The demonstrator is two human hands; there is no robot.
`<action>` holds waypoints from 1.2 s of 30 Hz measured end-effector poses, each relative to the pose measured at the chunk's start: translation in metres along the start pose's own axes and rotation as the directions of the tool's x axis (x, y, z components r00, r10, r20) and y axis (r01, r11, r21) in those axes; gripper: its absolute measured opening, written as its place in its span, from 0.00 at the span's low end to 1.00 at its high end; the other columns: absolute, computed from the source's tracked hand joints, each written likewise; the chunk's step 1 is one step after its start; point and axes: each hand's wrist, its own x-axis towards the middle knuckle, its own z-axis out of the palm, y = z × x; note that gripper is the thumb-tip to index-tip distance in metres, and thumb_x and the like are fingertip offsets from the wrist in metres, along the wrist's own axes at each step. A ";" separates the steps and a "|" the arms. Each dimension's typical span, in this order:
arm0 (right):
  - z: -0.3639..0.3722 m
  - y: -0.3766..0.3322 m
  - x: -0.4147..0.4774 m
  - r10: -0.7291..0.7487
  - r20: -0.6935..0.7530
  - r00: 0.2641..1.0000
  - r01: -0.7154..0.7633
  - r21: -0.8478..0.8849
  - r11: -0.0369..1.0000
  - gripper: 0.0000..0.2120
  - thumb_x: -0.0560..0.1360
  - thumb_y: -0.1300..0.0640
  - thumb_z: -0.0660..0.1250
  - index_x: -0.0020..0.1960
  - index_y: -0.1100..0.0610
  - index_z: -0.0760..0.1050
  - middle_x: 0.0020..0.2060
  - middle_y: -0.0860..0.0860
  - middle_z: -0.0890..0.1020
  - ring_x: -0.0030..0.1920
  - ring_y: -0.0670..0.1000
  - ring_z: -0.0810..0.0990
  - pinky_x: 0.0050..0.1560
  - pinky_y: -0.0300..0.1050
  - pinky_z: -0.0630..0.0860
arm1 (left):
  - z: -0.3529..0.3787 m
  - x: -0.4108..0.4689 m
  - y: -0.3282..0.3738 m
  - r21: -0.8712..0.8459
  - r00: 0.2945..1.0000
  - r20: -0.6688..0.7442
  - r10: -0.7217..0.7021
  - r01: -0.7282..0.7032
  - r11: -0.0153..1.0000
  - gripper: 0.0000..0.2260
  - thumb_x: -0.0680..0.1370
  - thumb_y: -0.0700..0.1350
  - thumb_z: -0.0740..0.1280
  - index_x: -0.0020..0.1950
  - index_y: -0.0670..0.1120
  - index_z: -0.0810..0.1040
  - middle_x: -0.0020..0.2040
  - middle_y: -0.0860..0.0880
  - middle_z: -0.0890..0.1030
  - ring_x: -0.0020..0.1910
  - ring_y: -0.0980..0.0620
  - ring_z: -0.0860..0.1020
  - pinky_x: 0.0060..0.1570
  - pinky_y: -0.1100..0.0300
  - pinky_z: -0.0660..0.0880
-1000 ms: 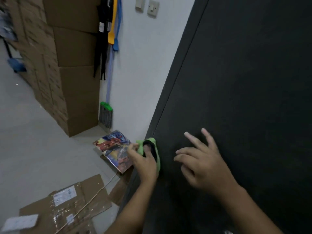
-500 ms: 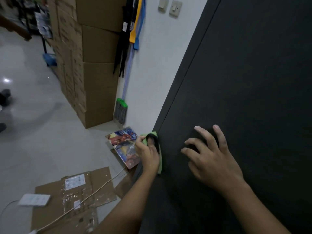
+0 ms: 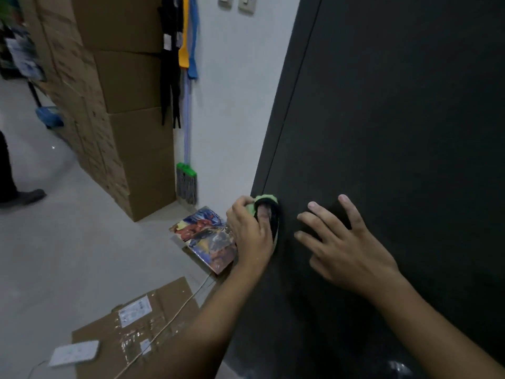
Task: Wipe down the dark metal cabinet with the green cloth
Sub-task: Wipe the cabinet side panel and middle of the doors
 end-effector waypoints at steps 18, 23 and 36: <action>0.014 -0.004 0.001 0.040 -0.066 0.997 -0.047 -0.117 0.992 0.16 0.79 0.47 0.59 0.61 0.46 0.81 0.67 0.48 0.77 0.73 0.53 0.67 0.77 0.63 0.50 | -0.030 0.041 -0.046 -0.026 0.800 0.396 0.451 -0.482 0.876 0.12 0.77 0.46 0.60 0.60 0.47 0.65 0.57 0.37 0.68 0.57 0.43 0.66 0.59 0.58 0.62; 0.015 -0.005 0.002 0.037 -0.069 0.997 -0.048 -0.168 0.985 0.19 0.80 0.46 0.58 0.68 0.47 0.76 0.71 0.49 0.74 0.74 0.53 0.65 0.76 0.64 0.50 | -0.037 0.027 -0.078 0.062 0.762 0.487 0.426 -0.516 0.854 0.21 0.73 0.38 0.70 0.61 0.48 0.64 0.58 0.46 0.61 0.57 0.43 0.64 0.55 0.48 0.68; 0.017 -0.010 0.004 0.083 -0.075 0.994 -0.102 -0.295 0.950 0.30 0.80 0.44 0.56 0.80 0.49 0.58 0.79 0.50 0.61 0.78 0.51 0.59 0.76 0.62 0.49 | -0.031 0.007 -0.091 0.023 0.848 0.451 0.278 -0.322 0.946 0.18 0.74 0.37 0.68 0.60 0.46 0.65 0.57 0.37 0.67 0.56 0.56 0.61 0.57 0.73 0.57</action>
